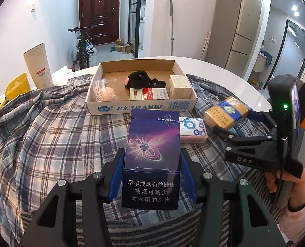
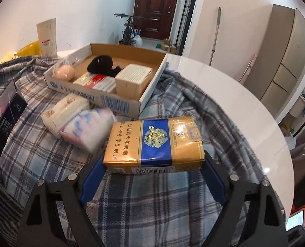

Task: Organize objects
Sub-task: 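Hold the purple box with the left gripper while the right gripper grasps the gold-blue pack, then carry the purple box and gold-blue pack over the cardboard box with both grippers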

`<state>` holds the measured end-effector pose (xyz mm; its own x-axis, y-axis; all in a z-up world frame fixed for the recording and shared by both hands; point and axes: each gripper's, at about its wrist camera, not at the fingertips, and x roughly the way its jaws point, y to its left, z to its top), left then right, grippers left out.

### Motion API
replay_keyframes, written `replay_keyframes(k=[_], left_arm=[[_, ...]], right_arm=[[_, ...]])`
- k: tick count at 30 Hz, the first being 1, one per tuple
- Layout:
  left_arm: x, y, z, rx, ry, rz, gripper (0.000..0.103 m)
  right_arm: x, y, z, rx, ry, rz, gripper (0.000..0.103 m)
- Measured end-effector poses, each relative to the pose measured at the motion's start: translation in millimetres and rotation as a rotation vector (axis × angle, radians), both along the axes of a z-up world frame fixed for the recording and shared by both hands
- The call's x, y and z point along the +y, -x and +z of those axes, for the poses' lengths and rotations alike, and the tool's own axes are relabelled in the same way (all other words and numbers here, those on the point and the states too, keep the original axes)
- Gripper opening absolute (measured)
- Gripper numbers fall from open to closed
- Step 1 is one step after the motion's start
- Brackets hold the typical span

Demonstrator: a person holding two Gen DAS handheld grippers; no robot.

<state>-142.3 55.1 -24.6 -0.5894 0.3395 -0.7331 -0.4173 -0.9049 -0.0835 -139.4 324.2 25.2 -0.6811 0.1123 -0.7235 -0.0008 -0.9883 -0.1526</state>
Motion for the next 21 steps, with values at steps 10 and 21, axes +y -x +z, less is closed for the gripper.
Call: replay_keyframes(k=[10, 21], left_arm=[[0.4, -10.9, 8.3, 0.018, 0.019, 0.004, 0.054], [11.5, 21.6, 49.8, 0.110, 0.008, 0.055, 0.054]], right_arm=[[13.8, -21.9, 29.4, 0.059, 0.009, -0.005, 0.087], [7.3, 4.7, 65.1, 0.114, 0.045, 0.036, 0.087]])
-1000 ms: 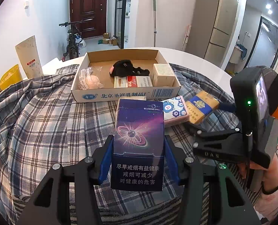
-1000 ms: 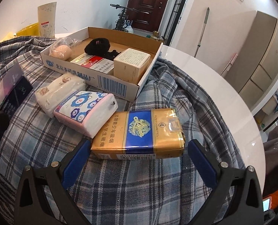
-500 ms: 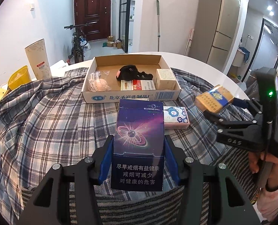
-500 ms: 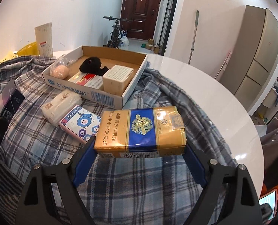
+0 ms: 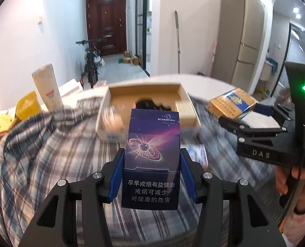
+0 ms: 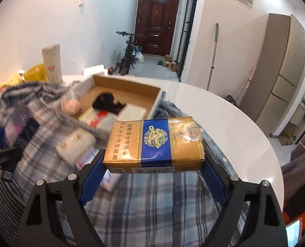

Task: Organize objects
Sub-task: 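Carry the purple box and gold-blue pack over the cardboard box with both grippers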

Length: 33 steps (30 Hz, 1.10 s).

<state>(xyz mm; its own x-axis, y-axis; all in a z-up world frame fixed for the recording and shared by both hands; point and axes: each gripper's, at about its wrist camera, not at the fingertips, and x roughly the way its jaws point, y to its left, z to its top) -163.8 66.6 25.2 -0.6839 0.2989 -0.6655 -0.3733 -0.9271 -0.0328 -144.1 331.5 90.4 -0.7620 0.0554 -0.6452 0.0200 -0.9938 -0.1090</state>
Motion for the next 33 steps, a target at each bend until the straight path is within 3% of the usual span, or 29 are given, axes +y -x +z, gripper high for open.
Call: replay_keyframes(k=[4, 10, 15, 19, 23, 29, 33], left_arm=[[6.1, 36.5, 21.8, 0.050, 0.001, 0.045, 0.054], [5.2, 91.9, 40.4, 0.044, -0.042, 0.085, 0.054], [6.1, 123.5, 49.5, 0.090, -0.019, 0.135, 0.054], [-0.1, 142.5, 48.0, 0.062, -0.075, 0.129, 0.054], [-0.4, 154.4, 43.2, 0.051, -0.092, 0.140, 0.054], [7.5, 182.4, 43.7, 0.059, -0.057, 0.160, 0.054], [7.2, 194.4, 38.7, 0.054, -0.095, 0.154, 0.054]], right_arm=[[-4.2, 32.2, 34.2, 0.051, 0.071, 0.009, 0.087], [-1.8, 78.9, 61.1, 0.066, 0.160, -0.003, 0.087], [-1.4, 116.1, 66.3, 0.061, 0.173, -0.047, 0.087], [-2.5, 131.5, 68.3, 0.059, 0.178, -0.058, 0.087], [-0.3, 140.5, 66.4, 0.050, 0.203, -0.061, 0.087], [-6.8, 160.2, 62.2, 0.046, 0.156, -0.080, 0.087], [-4.2, 173.1, 64.7, 0.058, 0.177, -0.105, 0.087]])
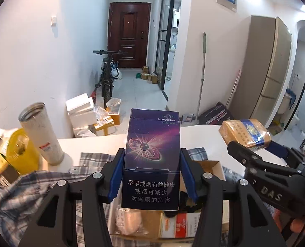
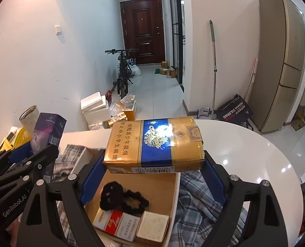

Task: Organize objects
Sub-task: 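Carry the purple box and gold-blue pack over the cardboard box with both grippers, then lower the purple box into the cardboard box and open the left gripper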

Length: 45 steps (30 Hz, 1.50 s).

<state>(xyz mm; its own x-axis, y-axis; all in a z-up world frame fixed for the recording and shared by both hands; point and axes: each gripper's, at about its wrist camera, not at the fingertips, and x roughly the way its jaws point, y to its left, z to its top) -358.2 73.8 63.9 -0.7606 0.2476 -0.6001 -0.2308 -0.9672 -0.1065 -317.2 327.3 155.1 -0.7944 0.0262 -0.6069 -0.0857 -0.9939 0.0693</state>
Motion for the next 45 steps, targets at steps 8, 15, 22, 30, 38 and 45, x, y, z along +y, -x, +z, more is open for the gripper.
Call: replay_keyframes(k=[8, 15, 22, 30, 38, 45], left_arm=[[7.3, 21.7, -49.8, -0.081, 0.032, -0.006, 0.054], [15.3, 39.7, -84.0, -0.108, 0.058, -0.011, 0.054], [20.4, 52.5, -113.5, -0.137, 0.095, -0.008, 0.054], [19.7, 57.1, -125.4, -0.170, 0.107, 0.013, 0.054], [16.2, 59.6, -131.0, -0.205, 0.101, 0.017, 0.054], [1.8, 37.2, -88.4, -0.093, 0.009, 0.040, 0.092]], right_arm=[[14.8, 20.8, -42.9, -0.079, 0.070, 0.005, 0.087], [28.4, 22.7, -60.3, -0.119, 0.084, -0.011, 0.087], [29.9, 20.4, -59.5, -0.097, 0.052, -0.018, 0.087], [24.8, 22.4, -64.2, -0.122, 0.068, -0.003, 0.087], [21.4, 25.6, -67.4, -0.133, 0.059, 0.011, 0.087], [23.3, 23.2, -66.2, -0.121, 0.127, 0.038, 0.087]])
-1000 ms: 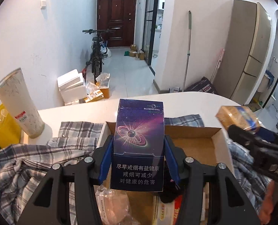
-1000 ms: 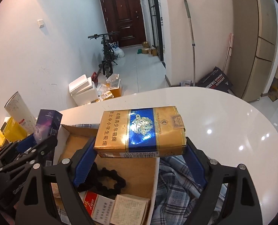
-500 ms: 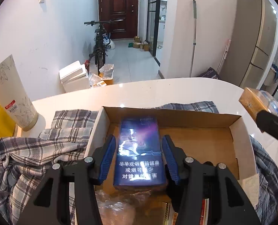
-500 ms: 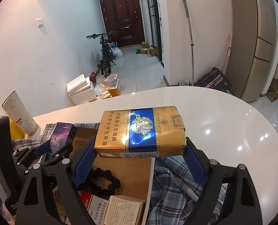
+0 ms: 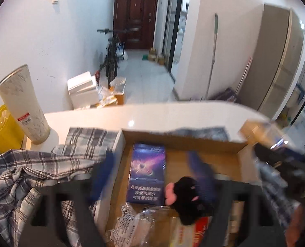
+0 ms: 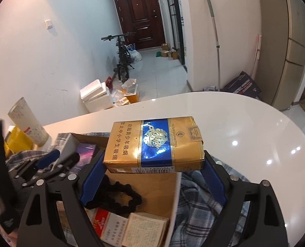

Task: Organize objects
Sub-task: 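Lower the purple box into the cardboard box and open the left gripper, then lower the gold-blue pack into the cardboard box and open the right gripper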

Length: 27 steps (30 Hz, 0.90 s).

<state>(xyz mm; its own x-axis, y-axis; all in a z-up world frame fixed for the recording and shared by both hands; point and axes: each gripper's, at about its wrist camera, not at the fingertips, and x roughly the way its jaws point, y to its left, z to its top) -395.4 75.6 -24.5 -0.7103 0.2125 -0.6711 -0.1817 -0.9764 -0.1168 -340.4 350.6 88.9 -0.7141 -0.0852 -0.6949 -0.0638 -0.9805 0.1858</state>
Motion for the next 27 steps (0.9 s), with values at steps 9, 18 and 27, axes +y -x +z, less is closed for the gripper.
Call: replay_keyframes(k=[9, 18, 27], left_arm=[[-23.4, 7.7, 6.7, 0.023, -0.005, 0.079, 0.093], [-70.3, 20.0, -9.8, -0.067, -0.144, 0.231, 0.093], [-78.2, 29.0, -23.5, -0.185, -0.113, 0.236, 0.093]], right_arm=[[-15.6, 0.0, 9.4, -0.005, -0.015, -0.006, 0.087], [-37.7, 31.2, -15.5, -0.150, -0.048, 0.002, 0.087], [-49.6, 43.0, -26.2, -0.197, -0.073, -0.008, 0.087]])
